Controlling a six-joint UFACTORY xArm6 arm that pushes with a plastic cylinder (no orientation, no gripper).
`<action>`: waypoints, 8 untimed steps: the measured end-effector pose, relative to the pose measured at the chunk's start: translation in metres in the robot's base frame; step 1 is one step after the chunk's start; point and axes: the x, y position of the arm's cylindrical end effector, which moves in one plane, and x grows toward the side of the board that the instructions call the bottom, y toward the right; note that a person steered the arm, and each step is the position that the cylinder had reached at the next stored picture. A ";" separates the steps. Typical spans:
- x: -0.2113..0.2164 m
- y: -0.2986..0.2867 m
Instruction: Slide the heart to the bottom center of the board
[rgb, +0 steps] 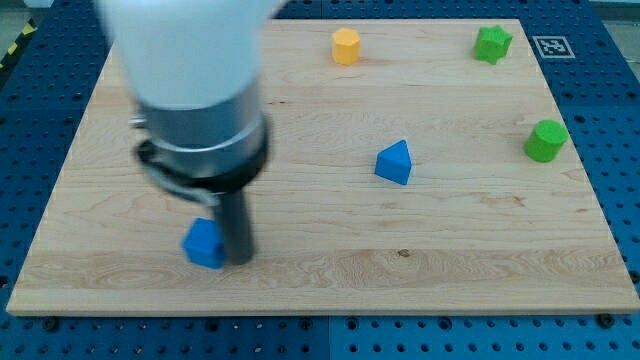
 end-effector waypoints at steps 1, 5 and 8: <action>0.001 -0.050; -0.062 -0.025; -0.062 -0.071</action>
